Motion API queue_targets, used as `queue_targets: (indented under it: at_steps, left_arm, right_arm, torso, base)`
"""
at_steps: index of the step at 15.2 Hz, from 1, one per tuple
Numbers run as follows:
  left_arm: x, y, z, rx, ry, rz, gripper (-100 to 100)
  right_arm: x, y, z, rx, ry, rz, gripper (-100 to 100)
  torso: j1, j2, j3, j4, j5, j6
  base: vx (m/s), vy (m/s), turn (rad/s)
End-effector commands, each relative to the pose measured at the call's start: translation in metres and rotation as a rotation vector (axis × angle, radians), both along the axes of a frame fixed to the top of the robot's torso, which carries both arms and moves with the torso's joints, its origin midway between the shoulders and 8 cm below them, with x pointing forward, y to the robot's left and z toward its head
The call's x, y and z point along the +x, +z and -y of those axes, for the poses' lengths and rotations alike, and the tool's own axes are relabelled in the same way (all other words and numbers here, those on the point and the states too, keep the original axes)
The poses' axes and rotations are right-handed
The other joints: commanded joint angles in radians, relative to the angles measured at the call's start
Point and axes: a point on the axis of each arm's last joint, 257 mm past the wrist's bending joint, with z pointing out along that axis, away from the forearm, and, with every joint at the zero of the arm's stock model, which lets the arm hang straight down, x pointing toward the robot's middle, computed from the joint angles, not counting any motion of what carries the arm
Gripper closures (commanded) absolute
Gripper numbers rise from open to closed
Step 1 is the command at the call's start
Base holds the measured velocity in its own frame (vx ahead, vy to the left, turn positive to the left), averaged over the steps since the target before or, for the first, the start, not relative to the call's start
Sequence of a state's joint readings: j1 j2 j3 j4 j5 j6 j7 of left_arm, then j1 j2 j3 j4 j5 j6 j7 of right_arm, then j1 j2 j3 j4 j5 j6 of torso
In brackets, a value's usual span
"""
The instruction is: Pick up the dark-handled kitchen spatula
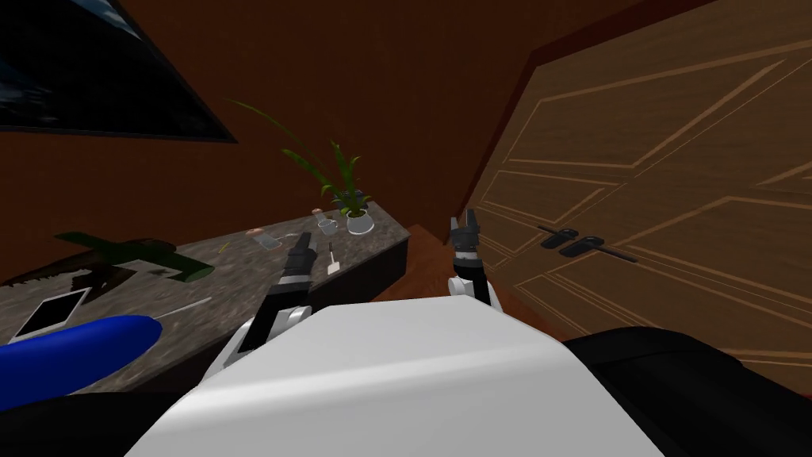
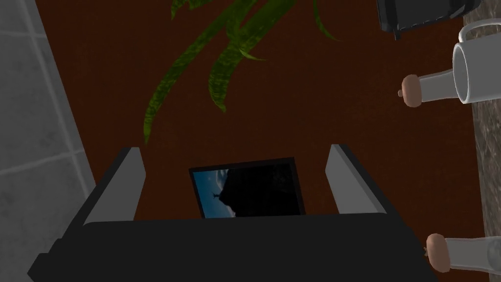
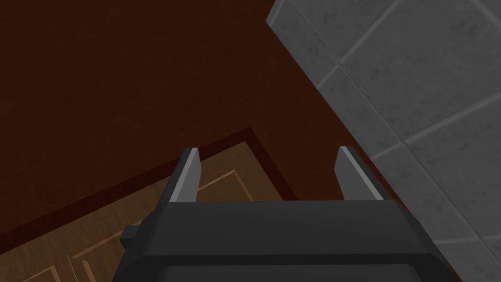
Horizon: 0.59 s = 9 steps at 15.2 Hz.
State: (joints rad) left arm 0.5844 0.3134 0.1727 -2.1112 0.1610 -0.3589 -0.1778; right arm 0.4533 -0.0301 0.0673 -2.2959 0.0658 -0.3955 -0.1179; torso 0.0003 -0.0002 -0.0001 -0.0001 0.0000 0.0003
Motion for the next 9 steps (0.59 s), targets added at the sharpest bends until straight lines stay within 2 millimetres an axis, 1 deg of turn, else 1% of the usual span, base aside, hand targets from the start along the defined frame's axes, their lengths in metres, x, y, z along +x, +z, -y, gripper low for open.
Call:
queue_targets:
  at_steps: [1,2,3,4,5,6,7,8,9]
  left_arm:
    - [-0.001,-0.012,-0.009,0.017,0.007,-0.044,-100]
    - [-0.004,-0.026,-0.024,0.024,0.024,-0.095,-100]
    - [-0.003,-0.025,-0.024,0.032,0.019,-0.097,-100]
    - [-0.006,-0.039,-0.039,0.039,0.036,-0.151,-100]
    - [-0.006,-0.038,-0.039,0.045,0.032,-0.152,-100]
    - [-0.010,-0.052,-0.055,0.050,0.049,-0.208,-100]
    - [-0.009,-0.051,-0.054,0.058,0.044,-0.210,-100]
    - [-0.015,-0.065,-0.070,0.060,0.064,-0.266,-100]
    - [-0.014,-0.064,-0.070,0.070,0.057,-0.268,-100]
  right_arm:
    - [0.000,0.000,0.000,0.000,0.000,0.000,0]
    - [0.000,0.000,0.000,0.000,0.000,0.000,0]
    - [0.000,0.000,0.000,0.000,0.000,0.000,0]
    - [0.000,0.000,0.000,0.000,0.000,0.000,0]
    - [0.000,0.000,0.000,0.000,0.000,0.000,0]
    - [0.000,0.000,0.000,0.000,0.000,0.000,0]
    - [0.000,0.000,0.000,0.000,0.000,0.000,0]
    - [0.000,0.000,0.000,0.000,0.000,0.000,0]
    - [0.000,0.000,0.000,0.000,0.000,0.000,0]
  torso:
    - [0.000,0.000,0.000,0.000,0.000,0.000]
    - [0.000,0.000,0.000,0.000,0.000,0.000]
    - [0.000,0.000,0.000,0.000,0.000,0.000]
    - [0.000,0.000,0.000,0.000,0.000,0.000]
    - [0.000,0.000,0.000,0.000,0.000,0.000]
    - [0.000,0.000,0.000,0.000,0.000,0.000]
    - [0.000,0.000,0.000,0.000,0.000,0.000]
    - [0.000,0.000,0.000,0.000,0.000,0.000]
    - [0.000,0.000,0.000,0.000,0.000,0.000]
  base:
    - [0.006,-0.005,-0.142]
    - [0.008,-0.008,-0.180]
    - [0.007,-0.006,-0.155]
    - [0.007,-0.009,-0.166]
    - [0.007,-0.008,-0.151]
    - [0.006,-0.009,-0.177]
    - [0.005,-0.008,-0.157]
    - [0.008,-0.010,-0.199]
    - [0.009,-0.006,-0.167]
